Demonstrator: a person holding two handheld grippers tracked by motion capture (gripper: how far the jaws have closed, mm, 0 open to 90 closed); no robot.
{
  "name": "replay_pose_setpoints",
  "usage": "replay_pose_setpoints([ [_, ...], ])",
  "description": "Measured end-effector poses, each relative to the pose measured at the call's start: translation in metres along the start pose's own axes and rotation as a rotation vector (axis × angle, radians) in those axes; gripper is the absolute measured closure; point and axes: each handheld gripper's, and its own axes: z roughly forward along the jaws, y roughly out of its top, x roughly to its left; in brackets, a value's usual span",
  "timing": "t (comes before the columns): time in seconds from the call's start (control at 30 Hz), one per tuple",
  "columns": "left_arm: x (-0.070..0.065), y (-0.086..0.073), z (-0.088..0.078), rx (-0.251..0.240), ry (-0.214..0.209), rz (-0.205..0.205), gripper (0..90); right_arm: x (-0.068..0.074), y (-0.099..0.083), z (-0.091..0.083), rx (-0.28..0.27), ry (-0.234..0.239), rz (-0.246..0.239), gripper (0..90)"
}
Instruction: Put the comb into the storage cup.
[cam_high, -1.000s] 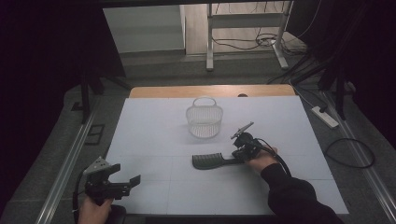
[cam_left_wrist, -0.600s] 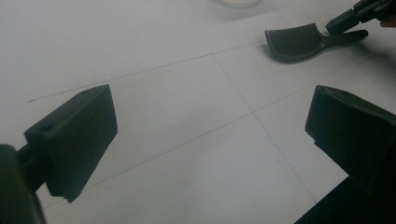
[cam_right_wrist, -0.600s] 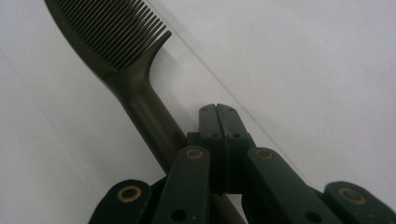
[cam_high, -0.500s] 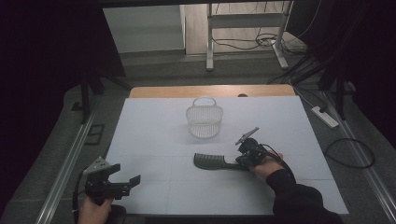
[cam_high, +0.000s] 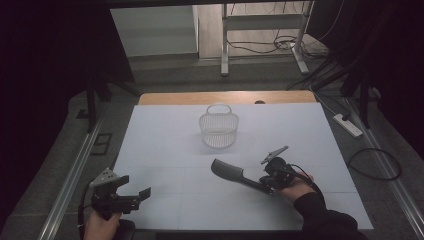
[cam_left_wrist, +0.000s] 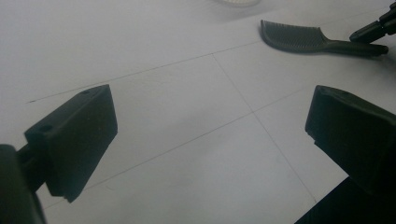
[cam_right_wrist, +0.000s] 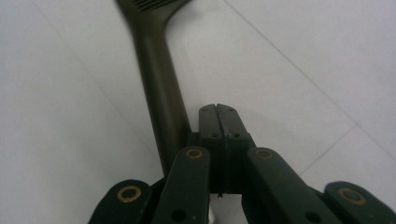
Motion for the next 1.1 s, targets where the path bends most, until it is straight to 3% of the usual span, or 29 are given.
replay_pose_setpoints([
  [0.67,0.0,0.001,0.001,0.003,0.0,0.003,3.0,0.015,-0.013,-0.006,0.006,0.01,-0.007,89.0],
  [0.87,0.0,0.001,0.001,0.004,0.001,0.004,3.0,0.014,-0.011,-0.015,-0.048,-0.015,-0.006,80.9],
  [1.1,-0.001,0.001,0.001,0.007,0.003,0.007,3.1,0.016,-0.007,-0.025,-0.098,-0.066,-0.011,64.4],
])
